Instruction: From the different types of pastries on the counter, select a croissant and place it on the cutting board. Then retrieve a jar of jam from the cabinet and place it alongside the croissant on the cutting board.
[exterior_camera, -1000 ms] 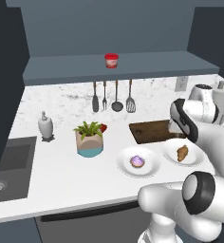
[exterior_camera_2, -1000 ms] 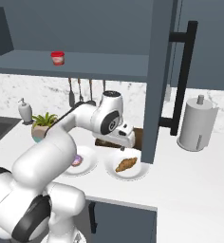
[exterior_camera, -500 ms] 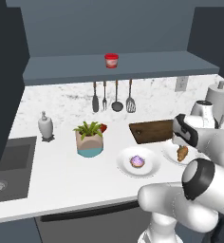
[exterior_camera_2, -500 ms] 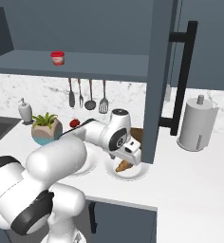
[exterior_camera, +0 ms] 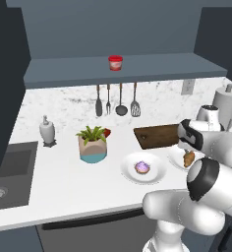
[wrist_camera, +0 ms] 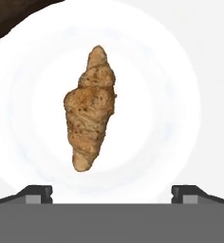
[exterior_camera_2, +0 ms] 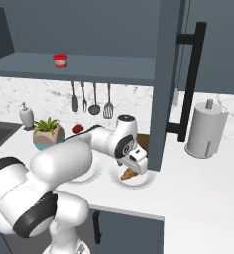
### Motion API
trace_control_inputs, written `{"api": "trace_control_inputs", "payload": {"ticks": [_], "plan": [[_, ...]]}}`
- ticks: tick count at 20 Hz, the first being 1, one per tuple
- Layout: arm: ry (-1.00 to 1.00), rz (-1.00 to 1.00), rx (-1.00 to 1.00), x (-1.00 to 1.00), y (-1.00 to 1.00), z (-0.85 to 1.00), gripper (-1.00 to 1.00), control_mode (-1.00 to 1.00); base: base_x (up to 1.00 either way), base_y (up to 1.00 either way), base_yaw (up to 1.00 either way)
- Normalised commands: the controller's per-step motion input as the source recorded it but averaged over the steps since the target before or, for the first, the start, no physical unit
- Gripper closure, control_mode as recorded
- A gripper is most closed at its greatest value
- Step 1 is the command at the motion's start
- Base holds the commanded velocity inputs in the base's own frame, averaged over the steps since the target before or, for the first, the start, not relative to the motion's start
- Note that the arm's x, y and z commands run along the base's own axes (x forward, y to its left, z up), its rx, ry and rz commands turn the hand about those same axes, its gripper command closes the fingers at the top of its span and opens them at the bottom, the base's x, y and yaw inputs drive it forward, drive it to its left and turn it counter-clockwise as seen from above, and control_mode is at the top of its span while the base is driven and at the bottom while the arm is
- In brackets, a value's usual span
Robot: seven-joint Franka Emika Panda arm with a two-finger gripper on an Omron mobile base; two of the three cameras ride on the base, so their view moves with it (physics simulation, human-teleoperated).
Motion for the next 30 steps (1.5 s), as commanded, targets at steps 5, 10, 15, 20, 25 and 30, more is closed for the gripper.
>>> {"api": "trace_control_inputs", "payload": {"ticks": [5, 10, 15, 20, 25, 30], "plan": [[0.0, -0.11, 0.0, 0.2, 0.0, -0.15, -1.0, -1.0, 0.0, 0.0, 0.0], [0.0, -0.08, 0.0, 0.3, 0.0, -0.3, -1.0, -1.0, 0.0, 0.0, 0.0], [0.0, -0.08, 0.0, 0.25, 0.0, -0.27, -1.0, -1.0, 0.0, 0.0, 0.0], [0.0, -0.07, 0.0, 0.16, -0.03, -0.19, -1.0, -1.0, 0.0, 0.0, 0.0], [0.0, -0.06, 0.0, 0.04, 0.0, -0.19, -1.0, -1.0, 0.0, 0.0, 0.0], [0.0, -0.05, 0.0, 0.0, 0.0, -0.27, 1.0, -1.0, 0.0, 0.0, 0.0]]}}
